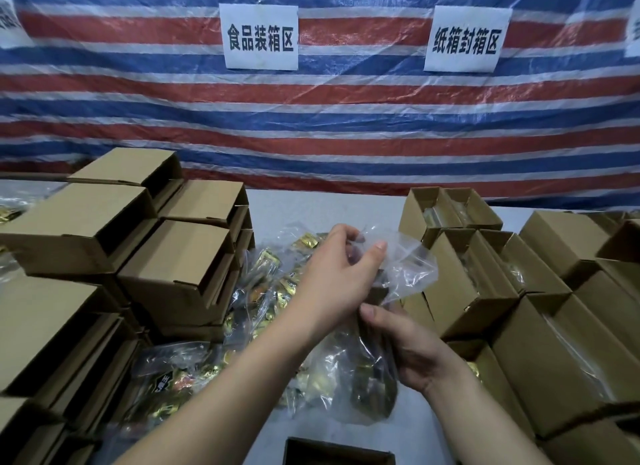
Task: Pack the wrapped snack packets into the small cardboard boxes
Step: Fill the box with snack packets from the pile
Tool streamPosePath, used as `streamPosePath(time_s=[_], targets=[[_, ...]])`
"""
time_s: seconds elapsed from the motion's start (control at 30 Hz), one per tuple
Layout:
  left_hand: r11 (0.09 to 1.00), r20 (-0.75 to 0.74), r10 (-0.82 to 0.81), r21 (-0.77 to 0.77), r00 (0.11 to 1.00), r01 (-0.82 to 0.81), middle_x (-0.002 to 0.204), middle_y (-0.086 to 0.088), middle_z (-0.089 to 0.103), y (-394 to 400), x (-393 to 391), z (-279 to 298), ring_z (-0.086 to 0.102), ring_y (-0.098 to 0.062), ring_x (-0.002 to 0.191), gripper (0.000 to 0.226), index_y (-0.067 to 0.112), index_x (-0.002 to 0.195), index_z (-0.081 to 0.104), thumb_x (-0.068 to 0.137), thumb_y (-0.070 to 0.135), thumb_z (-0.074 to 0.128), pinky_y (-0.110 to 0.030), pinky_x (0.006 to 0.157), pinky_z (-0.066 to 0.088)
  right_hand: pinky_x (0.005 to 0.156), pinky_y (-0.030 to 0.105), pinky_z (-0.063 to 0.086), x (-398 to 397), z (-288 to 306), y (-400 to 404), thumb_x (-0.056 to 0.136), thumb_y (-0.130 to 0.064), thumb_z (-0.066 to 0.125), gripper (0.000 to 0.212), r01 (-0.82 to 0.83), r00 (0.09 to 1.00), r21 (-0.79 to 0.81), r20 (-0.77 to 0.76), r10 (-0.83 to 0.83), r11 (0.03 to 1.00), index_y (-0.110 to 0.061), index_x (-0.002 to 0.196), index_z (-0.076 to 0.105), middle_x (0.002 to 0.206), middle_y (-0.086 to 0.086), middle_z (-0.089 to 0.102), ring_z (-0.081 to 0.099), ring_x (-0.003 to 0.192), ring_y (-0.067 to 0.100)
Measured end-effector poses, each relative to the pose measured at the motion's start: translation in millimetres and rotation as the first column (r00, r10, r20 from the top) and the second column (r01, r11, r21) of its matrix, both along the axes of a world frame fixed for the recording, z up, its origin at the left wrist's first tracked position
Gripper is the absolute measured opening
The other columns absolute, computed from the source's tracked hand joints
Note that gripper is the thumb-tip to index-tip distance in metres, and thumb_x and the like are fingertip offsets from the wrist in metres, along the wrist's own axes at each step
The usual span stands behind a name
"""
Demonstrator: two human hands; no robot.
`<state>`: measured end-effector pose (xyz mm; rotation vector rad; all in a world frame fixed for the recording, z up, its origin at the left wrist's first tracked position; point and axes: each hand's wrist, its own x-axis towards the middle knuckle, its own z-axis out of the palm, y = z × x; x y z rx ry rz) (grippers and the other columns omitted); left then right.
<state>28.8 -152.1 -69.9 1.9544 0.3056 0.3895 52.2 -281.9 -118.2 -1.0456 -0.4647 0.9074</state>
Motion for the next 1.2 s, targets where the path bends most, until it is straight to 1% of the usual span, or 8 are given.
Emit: streamPosePath(time_s=[0.3, 0.47, 0.53, 0.67, 0.8, 0.9, 1.0, 1.2], targets=[[0.86, -0.096, -0.293, -0.461, 0.951, 0.218, 0.074, 0.0, 0.061, 30.1, -11.6, -11.8, 0.058, -0.013, 0.066, 0.024, 0.01, 0.095, 0.061, 0.098, 0.033, 0.056, -0.024, 0.064, 0.05, 0.09, 0.037, 0.048, -3.3, -8.1, -24.8, 0.078, -0.034, 0.071, 0.053, -0.34, 0.922, 0.129, -0.153, 0.357, 0.932, 0.0, 0.117, 0.058, 0.101, 0.013, 0.062, 0.06, 0.094, 0.025], [0.787, -0.203, -0.282, -0.608, 0.938, 0.105, 0.093, -0.001, 0.071, 51.2, -50.7, -93.7, 0.069, -0.015, 0.084, 0.059, 0.02, 0.112, 0.06, 0.075, 0.066, 0.057, -0.027, 0.075, 0.054, 0.077, 0.044, 0.054, -0.2, -36.2, -50.4, 0.071, -0.021, 0.078, 0.049, 0.048, 0.968, -0.057, -0.244, -0.061, 0.997, 0.006, 0.107, 0.058, 0.092, 0.021, 0.065, 0.064, 0.084, 0.034], [0.941, -0.319, -0.188, -0.329, 0.929, 0.078, 0.104, 0.007, 0.067, 56.7, -72.6, -142.6, 0.066, -0.007, 0.093, 0.049, 0.029, 0.115, 0.06, 0.083, 0.066, 0.055, -0.018, 0.077, 0.051, 0.067, 0.026, 0.056, -8.6, -57.9, -55.7, 0.079, -0.011, 0.073, 0.006, 0.355, 0.932, -0.424, 0.229, -0.281, 0.833, -0.012, 0.085, 0.073, 0.078, 0.006, 0.074, 0.07, 0.072, 0.018], [0.956, -0.604, -0.218, 0.026, 0.766, 0.292, 0.14, 0.012, 0.044, 56.2, -115.9, -238.1, 0.046, -0.011, 0.129, 0.051, 0.025, 0.146, 0.041, 0.1, 0.044, 0.05, -0.026, 0.106, 0.039, 0.07, 0.006, 0.046, -52.6, -88.6, -41.7, 0.088, -0.019, 0.071, 0.018, 0.198, 0.769, -0.667, 0.56, 0.308, 0.718, -0.036, 0.091, 0.065, 0.083, -0.038, 0.065, 0.059, 0.078, -0.019], [0.923, -0.629, -0.352, -0.11, 0.693, 0.369, 0.13, -0.01, 0.062, 48.2, -132.0, -274.9, 0.059, -0.022, 0.12, 0.032, 0.007, 0.127, 0.058, 0.104, 0.026, 0.046, -0.036, 0.104, 0.046, 0.091, 0.021, 0.048, -75.8, -149.7, -13.7, 0.089, -0.051, 0.065, 0.035, 0.025, 0.478, -0.727, 0.612, 0.63, 0.687, -0.037, 0.119, 0.056, 0.117, -0.023, 0.062, 0.059, 0.106, -0.004], [0.928, -0.585, -0.367, -0.181, 0.723, 0.324, 0.124, 0.009, 0.058, 47.7, -135.2, -276.7, 0.055, 0.017, 0.103, 0.027, 0.018, 0.126, 0.057, 0.106, 0.027, 0.043, -0.004, 0.091, 0.04, 0.084, 0.024, 0.047, -79.0, -186.4, -2.6, 0.084, -0.059, 0.063, 0.034, -0.035, 0.499, -0.845, 0.447, 0.742, 0.533, -0.035, 0.107, 0.055, 0.111, -0.015, 0.066, 0.063, 0.102, 0.008], [0.922, -0.533, -0.382, -0.282, 0.755, 0.267, 0.114, 0.005, 0.058, 48.2, -136.9, -274.2, 0.059, 0.008, 0.093, 0.025, 0.011, 0.125, 0.055, 0.106, 0.018, 0.042, -0.004, 0.076, 0.046, 0.098, 0.026, 0.047, -73.9, -208.5, 4.4, 0.086, -0.06, 0.064, 0.039, -0.097, 0.6, -0.871, 0.335, 0.727, 0.482, -0.035, 0.115, 0.059, 0.116, -0.016, 0.066, 0.061, 0.108, 0.003], [0.92, -0.49, -0.391, -0.201, 0.779, 0.335, 0.12, 0.005, 0.058, 57.2, -137.3, -273.0, 0.057, -0.008, 0.102, 0.028, 0.023, 0.127, 0.056, 0.106, 0.033, 0.04, -0.007, 0.078, 0.046, 0.097, 0.032, 0.049, -50.9, -221.4, 12.2, 0.091, -0.045, 0.062, 0.033, -0.136, 0.465, -0.928, 0.251, 0.849, 0.348, -0.027, 0.119, 0.058, 0.123, -0.005, 0.064, 0.061, 0.111, 0.017]])
